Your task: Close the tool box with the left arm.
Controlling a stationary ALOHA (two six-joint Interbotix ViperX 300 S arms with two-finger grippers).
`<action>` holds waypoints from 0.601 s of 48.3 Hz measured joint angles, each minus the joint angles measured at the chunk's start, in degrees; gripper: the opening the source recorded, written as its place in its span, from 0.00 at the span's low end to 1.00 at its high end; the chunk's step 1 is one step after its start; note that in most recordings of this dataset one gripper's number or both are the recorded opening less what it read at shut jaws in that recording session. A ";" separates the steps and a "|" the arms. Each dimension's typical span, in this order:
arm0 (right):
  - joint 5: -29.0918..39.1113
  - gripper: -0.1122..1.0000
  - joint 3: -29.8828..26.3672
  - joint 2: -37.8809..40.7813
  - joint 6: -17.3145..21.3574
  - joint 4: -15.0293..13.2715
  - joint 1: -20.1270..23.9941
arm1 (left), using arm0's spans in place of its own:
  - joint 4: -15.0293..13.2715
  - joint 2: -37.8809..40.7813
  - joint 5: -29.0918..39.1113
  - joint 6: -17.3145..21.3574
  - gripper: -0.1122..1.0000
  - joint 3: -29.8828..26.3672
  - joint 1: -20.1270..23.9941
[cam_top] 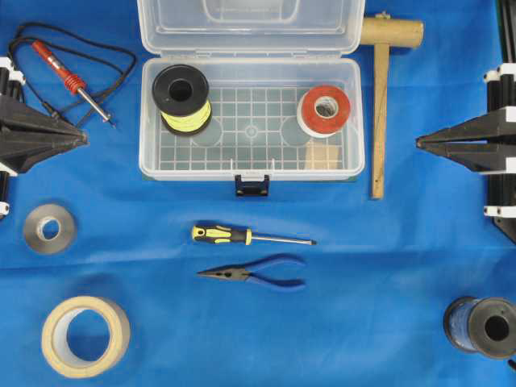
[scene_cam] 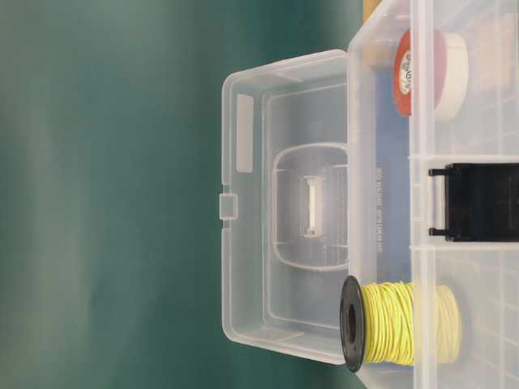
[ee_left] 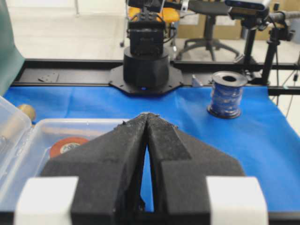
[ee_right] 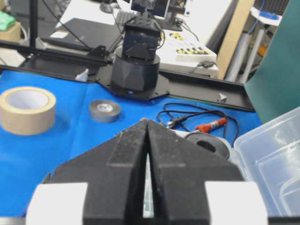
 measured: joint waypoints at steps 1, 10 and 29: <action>0.00 0.10 0.00 0.00 0.00 0.00 -0.09 | -0.18 0.09 0.00 0.00 0.10 0.09 0.09; 0.09 0.10 -0.70 1.05 0.00 0.00 -0.53 | -1.67 2.02 -3.69 2.02 0.10 -0.97 2.72; 0.09 0.10 -0.97 2.11 0.00 -0.09 -2.37 | -1.67 13.27 -5.36 2.55 0.13 -8.70 18.81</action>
